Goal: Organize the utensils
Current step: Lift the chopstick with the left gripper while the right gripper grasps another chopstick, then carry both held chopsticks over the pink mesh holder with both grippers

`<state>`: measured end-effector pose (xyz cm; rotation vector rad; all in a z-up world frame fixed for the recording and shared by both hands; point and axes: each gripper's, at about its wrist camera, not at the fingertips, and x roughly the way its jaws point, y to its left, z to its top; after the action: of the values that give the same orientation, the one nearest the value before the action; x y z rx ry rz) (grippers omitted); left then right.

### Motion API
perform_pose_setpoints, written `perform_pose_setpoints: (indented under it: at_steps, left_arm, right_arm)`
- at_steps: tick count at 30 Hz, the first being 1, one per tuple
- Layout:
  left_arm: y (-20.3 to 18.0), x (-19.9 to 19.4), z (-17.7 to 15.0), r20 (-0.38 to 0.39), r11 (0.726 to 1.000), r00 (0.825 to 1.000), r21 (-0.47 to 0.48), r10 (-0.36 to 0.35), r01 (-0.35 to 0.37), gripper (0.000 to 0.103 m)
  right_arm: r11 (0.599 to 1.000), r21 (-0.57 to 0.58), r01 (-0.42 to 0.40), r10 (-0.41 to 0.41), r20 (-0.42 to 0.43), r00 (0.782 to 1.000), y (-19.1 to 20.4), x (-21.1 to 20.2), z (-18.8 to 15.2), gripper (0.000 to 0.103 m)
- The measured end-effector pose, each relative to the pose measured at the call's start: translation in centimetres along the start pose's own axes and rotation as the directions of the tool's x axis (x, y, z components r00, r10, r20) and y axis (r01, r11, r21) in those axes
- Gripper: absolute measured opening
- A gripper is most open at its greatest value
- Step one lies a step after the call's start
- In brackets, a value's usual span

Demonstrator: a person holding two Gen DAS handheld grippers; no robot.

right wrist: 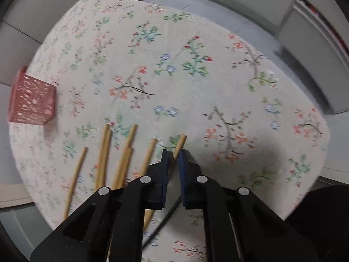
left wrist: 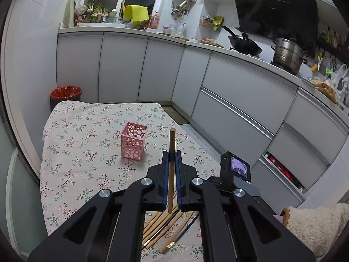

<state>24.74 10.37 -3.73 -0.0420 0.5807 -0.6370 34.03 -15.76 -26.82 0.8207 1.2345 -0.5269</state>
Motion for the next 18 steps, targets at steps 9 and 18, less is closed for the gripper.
perform_pose_setpoints:
  at_steps: [9, 18]
  left_arm:
    - [0.1, -1.1, 0.5, 0.046, 0.998, 0.998, -0.042, 0.042, -0.040, 0.006]
    - [-0.7, -1.7, 3.3, 0.087, 0.995, 0.994, -0.077, 0.068, -0.061, 0.006]
  right_arm:
    - [0.948, -0.153, -0.281, 0.301, 0.136, 0.944, 0.5, -5.2, -0.2, 0.004]
    - [0.871, -0.372, -0.321, 0.435, 0.280, 0.856, -1.2, -14.7, -1.6, 0.004]
